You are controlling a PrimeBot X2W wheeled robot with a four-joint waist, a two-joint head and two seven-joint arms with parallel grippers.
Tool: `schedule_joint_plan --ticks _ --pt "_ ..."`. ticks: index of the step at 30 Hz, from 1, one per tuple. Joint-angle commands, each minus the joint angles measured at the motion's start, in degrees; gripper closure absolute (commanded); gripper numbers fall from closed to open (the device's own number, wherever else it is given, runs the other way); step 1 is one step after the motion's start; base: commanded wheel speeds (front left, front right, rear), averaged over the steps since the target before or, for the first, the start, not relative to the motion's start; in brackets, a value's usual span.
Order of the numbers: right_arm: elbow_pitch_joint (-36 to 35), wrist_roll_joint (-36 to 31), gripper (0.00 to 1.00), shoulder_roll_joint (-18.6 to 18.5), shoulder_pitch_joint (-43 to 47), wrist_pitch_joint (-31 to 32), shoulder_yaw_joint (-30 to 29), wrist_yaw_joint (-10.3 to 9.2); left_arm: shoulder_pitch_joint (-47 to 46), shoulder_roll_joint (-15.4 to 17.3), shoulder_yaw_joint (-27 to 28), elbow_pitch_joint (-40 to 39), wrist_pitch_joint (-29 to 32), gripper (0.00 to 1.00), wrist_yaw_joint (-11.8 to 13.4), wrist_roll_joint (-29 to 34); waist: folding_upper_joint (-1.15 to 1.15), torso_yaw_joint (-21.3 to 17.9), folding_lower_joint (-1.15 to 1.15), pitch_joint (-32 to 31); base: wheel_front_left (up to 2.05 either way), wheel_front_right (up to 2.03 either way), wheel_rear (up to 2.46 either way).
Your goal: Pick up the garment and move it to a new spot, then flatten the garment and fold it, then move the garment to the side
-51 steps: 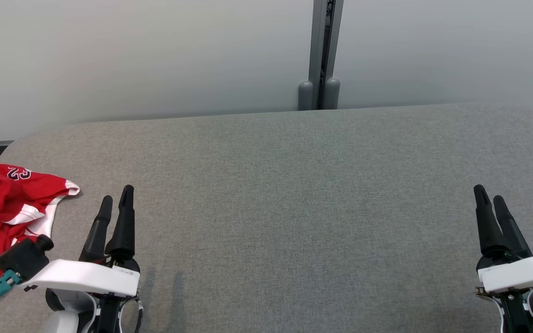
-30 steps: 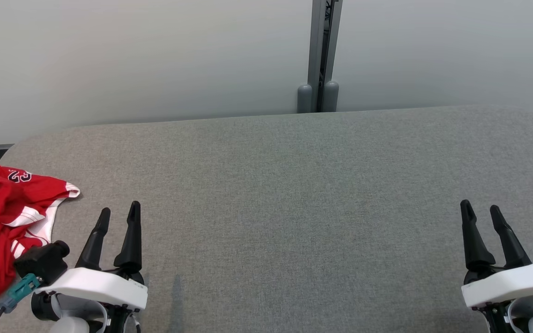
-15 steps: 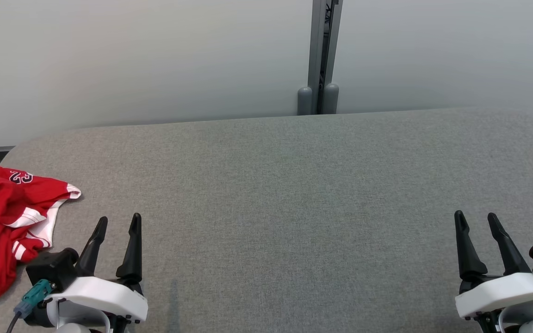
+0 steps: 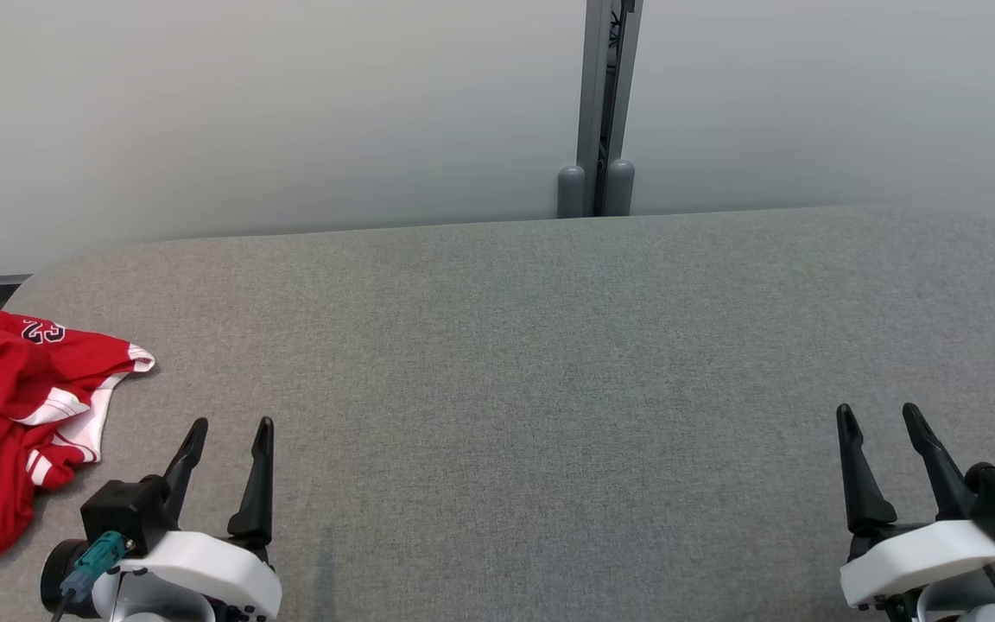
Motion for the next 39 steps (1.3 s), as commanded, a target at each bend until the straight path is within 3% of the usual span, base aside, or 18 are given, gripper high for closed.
schedule_joint_plan --ticks 1,12,39 --pt "-0.2 -1.2 0.0 -0.2 0.3 -0.5 -0.2 0.25 -0.6 0.5 -0.1 0.1 -0.5 0.0 0.3 1.1 0.0 0.0 0.0 0.0 0.0 0.0 0.0" --pt "1.2 -4.8 0.0 0.6 0.7 -1.3 -0.3 0.26 -1.3 0.5 -0.5 3.2 -1.9 0.0 1.1 4.8 0.0 0.0 0.0 -0.2 0.0 0.0 0.0" --pt "2.7 -3.7 0.0 0.6 0.8 -2.4 0.4 0.23 -1.5 0.0 -0.3 5.9 -3.9 0.0 1.4 7.8 0.0 0.3 0.0 -0.7 0.0 0.0 0.0"
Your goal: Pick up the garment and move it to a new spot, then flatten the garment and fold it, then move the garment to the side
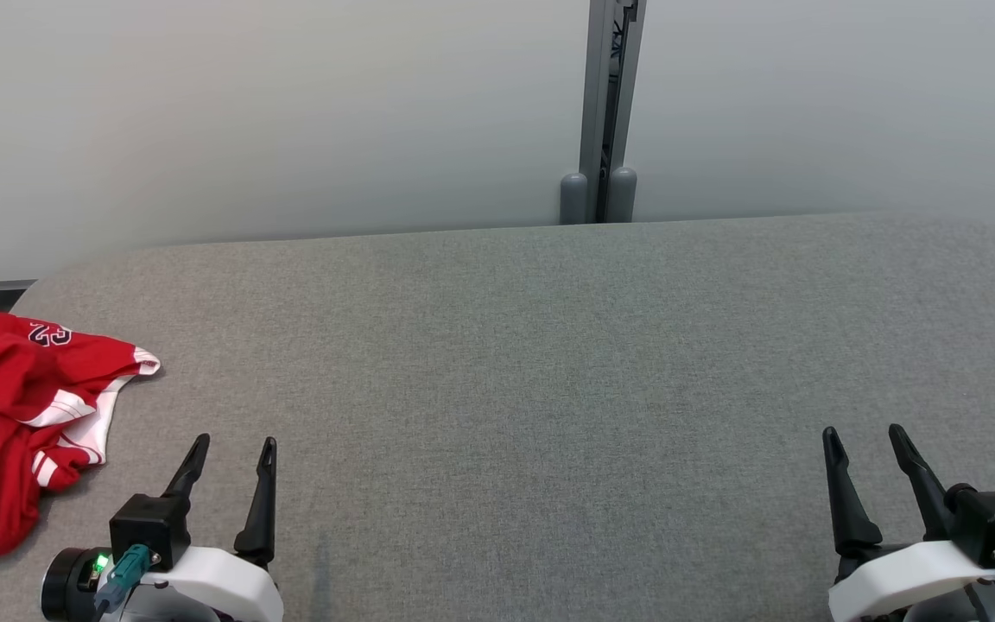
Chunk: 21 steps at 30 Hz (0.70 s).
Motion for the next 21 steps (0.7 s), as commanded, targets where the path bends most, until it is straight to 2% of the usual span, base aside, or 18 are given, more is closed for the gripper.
schedule_joint_plan --ticks 1,12,21 --pt "0.2 0.3 0.0 -0.3 -0.2 -0.1 0.0 0.13 -0.8 0.1 0.1 0.1 -0.3 0.0 0.3 -0.1 0.0 0.0 0.0 0.1 0.0 0.0 0.0" --pt "0.9 0.5 0.0 -0.5 -0.6 -0.4 0.0 0.13 -1.3 0.7 0.2 0.3 -0.3 0.0 0.0 -1.0 0.0 1.2 0.0 0.6 0.0 0.0 0.0" --pt "-1.7 0.2 0.0 -0.2 -0.1 0.6 0.7 0.13 -2.0 0.5 1.2 -0.7 -0.3 0.0 0.6 -2.0 0.0 7.9 0.0 1.3 0.0 0.0 0.0"
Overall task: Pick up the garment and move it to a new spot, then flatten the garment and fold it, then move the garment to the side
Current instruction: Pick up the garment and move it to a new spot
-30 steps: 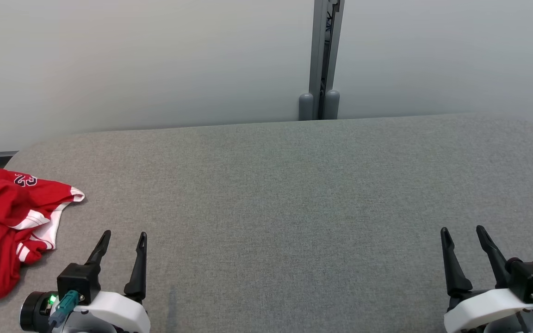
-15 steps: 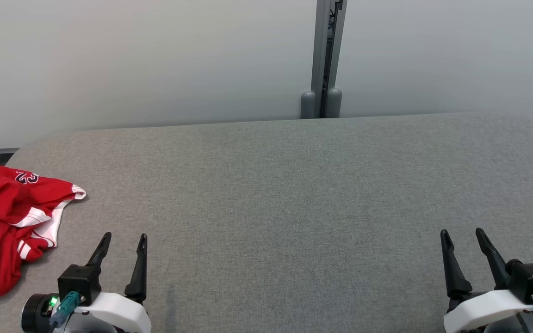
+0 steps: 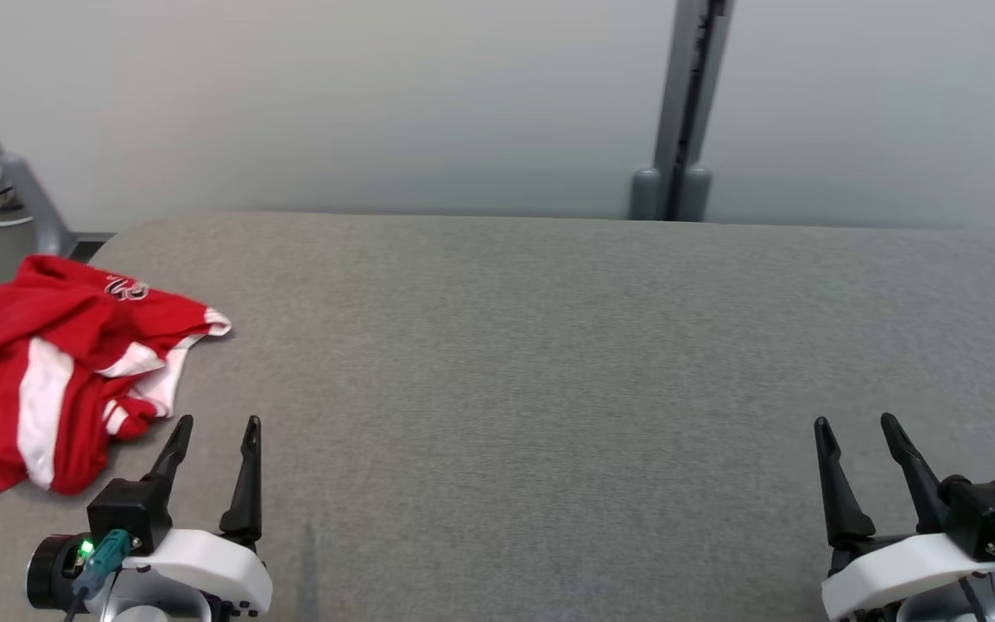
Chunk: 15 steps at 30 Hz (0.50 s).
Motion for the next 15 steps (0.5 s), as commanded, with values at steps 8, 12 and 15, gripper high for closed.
schedule_joint_plan --ticks 8,12,15 --pt "-3.1 -0.6 0.0 0.0 -0.5 1.9 2.3 0.13 -0.8 0.4 2.1 -1.3 -0.3 0.0 0.9 -0.8 0.0 10.1 0.0 0.9 0.0 0.0 0.0" --pt "-4.5 -0.4 0.0 0.1 -0.4 2.4 3.4 0.13 -0.8 0.3 3.0 -1.8 -0.3 0.0 1.2 -0.9 0.0 13.9 0.0 1.0 0.0 0.0 0.0" --pt "-5.2 -0.5 0.0 0.2 -0.1 2.6 3.6 0.13 -0.6 0.3 3.4 -2.0 -0.3 0.0 1.3 -1.0 0.0 15.7 0.0 1.0 0.0 0.0 0.0"
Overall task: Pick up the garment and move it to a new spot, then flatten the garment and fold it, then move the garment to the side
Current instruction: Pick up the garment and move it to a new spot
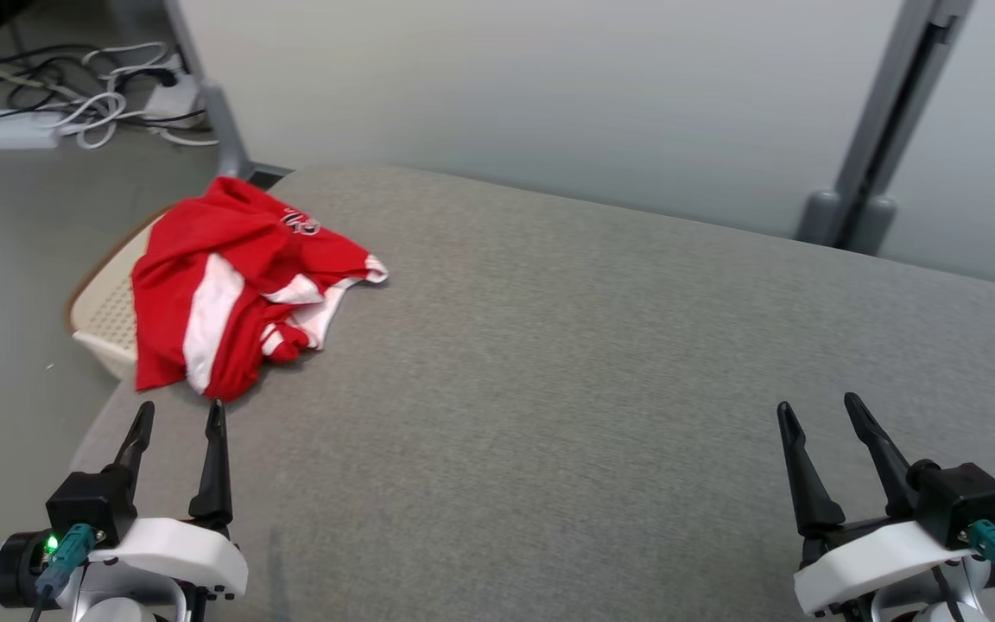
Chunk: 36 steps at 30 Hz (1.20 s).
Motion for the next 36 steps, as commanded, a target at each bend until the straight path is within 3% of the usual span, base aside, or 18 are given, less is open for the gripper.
schedule_joint_plan --ticks 1,10,23,30,36 --pt "-0.4 0.1 0.0 -0.1 0.1 0.3 0.0 0.13 -0.3 0.3 0.4 -0.3 -0.3 0.0 0.2 -0.4 0.0 2.7 0.0 0.1 0.0 0.0 0.0" --pt "-2.1 -0.4 0.0 0.2 0.9 0.9 0.5 0.13 0.6 0.3 1.7 -1.1 -0.3 0.0 0.0 -0.2 0.0 7.7 0.0 0.5 0.0 0.0 0.0" --pt "-2.5 -0.8 0.0 0.3 1.0 1.6 0.1 0.13 -0.8 -0.6 2.6 -0.9 -0.3 0.0 -0.7 0.2 0.0 9.1 0.0 0.6 0.0 0.0 0.0" --pt "-4.3 -1.6 0.0 0.0 -0.5 2.3 0.0 0.13 -2.8 -1.8 3.2 -1.2 -0.3 0.0 -0.6 0.2 0.0 8.2 0.0 3.0 0.0 0.0 0.0" --pt "-7.6 -2.5 0.0 -1.9 -4.5 4.0 0.7 0.13 -8.5 -3.3 4.4 -2.1 -0.2 0.0 -1.1 -1.2 0.0 4.6 0.0 9.5 0.0 0.0 0.0"
